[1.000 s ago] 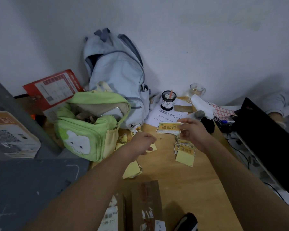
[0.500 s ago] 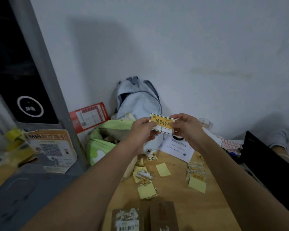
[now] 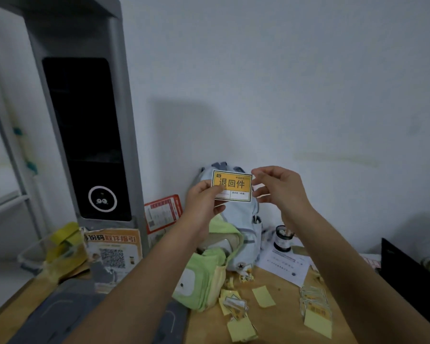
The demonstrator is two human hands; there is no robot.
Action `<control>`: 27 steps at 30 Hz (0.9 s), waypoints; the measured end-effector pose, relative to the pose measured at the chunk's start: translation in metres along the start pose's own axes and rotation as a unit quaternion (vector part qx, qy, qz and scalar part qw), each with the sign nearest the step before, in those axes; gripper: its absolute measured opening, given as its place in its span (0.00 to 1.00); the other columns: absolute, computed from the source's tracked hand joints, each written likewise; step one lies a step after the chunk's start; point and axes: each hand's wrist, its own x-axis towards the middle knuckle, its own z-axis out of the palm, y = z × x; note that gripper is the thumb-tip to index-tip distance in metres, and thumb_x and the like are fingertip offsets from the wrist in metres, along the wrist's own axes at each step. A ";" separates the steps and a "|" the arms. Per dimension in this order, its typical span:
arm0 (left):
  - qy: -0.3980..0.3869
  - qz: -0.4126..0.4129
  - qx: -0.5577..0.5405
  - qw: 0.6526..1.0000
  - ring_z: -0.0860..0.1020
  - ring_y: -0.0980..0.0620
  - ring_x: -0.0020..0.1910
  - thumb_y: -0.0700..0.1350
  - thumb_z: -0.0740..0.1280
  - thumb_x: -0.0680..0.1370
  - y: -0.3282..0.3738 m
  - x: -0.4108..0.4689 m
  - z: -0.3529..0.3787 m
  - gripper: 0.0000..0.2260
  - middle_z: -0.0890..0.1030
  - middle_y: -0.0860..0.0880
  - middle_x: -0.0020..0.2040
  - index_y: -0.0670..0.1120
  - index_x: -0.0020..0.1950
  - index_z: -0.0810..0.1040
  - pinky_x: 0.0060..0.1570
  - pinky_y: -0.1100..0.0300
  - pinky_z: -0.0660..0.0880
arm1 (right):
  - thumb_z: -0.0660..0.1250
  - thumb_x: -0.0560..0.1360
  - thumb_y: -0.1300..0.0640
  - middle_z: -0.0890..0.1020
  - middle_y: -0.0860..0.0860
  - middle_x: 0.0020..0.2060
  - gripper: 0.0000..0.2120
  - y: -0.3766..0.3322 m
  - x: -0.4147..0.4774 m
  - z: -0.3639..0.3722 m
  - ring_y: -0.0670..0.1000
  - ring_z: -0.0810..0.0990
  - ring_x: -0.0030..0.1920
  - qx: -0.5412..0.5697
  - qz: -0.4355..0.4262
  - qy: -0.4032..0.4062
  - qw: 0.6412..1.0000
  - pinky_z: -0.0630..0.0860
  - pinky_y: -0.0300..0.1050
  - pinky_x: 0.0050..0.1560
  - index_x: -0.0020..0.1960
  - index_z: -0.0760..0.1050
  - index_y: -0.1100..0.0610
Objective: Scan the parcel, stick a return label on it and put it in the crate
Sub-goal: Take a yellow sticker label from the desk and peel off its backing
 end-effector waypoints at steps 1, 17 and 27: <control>-0.003 0.007 -0.003 1.000 0.76 0.52 0.36 0.37 0.64 0.76 0.004 -0.002 0.000 0.07 0.81 0.47 0.39 0.46 0.40 0.77 0.33 0.62 0.72 | 0.67 0.75 0.61 0.81 0.53 0.34 0.03 -0.006 0.000 0.002 0.48 0.78 0.25 0.010 0.006 0.005 1.000 0.76 0.40 0.28 0.47 0.81 0.58; 0.000 0.030 -0.043 0.999 0.80 0.45 0.49 0.34 0.64 0.76 0.039 -0.007 -0.002 0.13 0.82 0.46 0.48 0.47 0.57 0.72 0.46 0.56 0.76 | 0.65 0.74 0.59 0.81 0.50 0.31 0.05 -0.042 -0.003 0.013 0.47 0.77 0.25 0.162 0.183 -0.153 0.958 0.75 0.37 0.26 0.40 0.77 0.58; 0.031 0.212 0.161 0.963 0.79 0.49 0.54 0.44 0.66 0.75 0.042 -0.027 0.015 0.06 0.78 0.49 0.54 0.47 0.50 0.80 0.59 0.49 0.77 | 0.65 0.75 0.61 0.78 0.49 0.28 0.04 -0.035 -0.004 0.035 0.45 0.75 0.23 0.231 0.218 -0.156 0.935 0.75 0.34 0.25 0.42 0.78 0.60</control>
